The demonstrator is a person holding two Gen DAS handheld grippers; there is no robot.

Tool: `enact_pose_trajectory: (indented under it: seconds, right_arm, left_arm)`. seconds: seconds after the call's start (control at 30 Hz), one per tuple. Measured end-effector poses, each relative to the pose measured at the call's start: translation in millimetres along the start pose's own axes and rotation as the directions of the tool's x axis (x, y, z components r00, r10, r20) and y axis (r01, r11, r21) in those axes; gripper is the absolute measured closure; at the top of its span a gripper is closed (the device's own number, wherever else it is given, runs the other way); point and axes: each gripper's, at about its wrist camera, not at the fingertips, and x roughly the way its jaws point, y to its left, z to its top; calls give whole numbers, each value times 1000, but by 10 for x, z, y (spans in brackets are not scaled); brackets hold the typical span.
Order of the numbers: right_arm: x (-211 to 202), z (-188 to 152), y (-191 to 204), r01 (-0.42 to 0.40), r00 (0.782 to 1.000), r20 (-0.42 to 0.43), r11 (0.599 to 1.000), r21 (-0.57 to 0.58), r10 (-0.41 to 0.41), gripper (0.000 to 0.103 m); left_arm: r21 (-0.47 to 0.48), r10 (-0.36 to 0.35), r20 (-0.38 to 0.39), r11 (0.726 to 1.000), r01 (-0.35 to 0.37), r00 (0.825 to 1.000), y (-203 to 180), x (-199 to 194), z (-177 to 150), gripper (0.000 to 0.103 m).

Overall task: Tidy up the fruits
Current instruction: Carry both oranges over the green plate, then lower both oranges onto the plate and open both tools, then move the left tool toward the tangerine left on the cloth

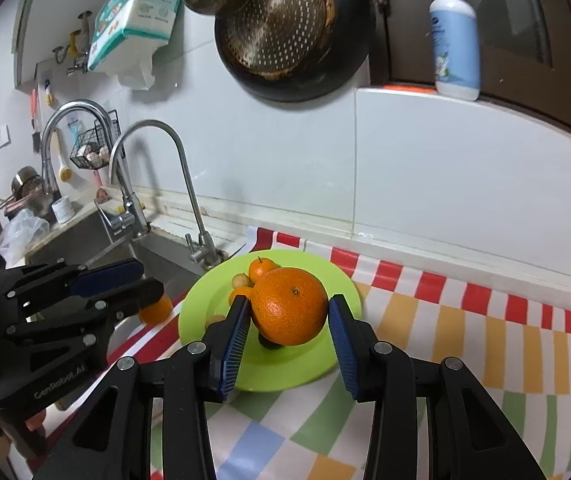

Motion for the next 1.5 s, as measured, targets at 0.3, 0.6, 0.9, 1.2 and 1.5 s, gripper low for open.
enact_pose_trajectory:
  seconds: [0.3, 0.6, 0.9, 1.2, 1.5]
  right_arm:
    - [609, -108, -66, 0, 991, -134, 1000, 24, 3, 61]
    - [902, -215, -122, 30, 981, -192, 999, 38, -22, 51]
    - [638, -108, -24, 66, 991, -116, 998, 0, -65, 42]
    - [406, -49, 118, 55, 995, -86, 998, 7, -55, 42]
    - [184, -46, 336, 30, 998, -55, 1000, -10, -30, 42]
  left_arm:
    - [-66, -81, -100, 995, 75, 992, 207, 625, -121, 86]
    - [-57, -100, -121, 994, 93, 988, 243, 735, -213, 70]
    - [-80, -127, -94, 990, 119, 987, 245, 531, -114, 58]
    - [-48, -83, -68, 996, 80, 994, 279, 125, -4, 38]
    - [-31, -10, -66, 1000, 8, 998, 331, -246, -45, 38]
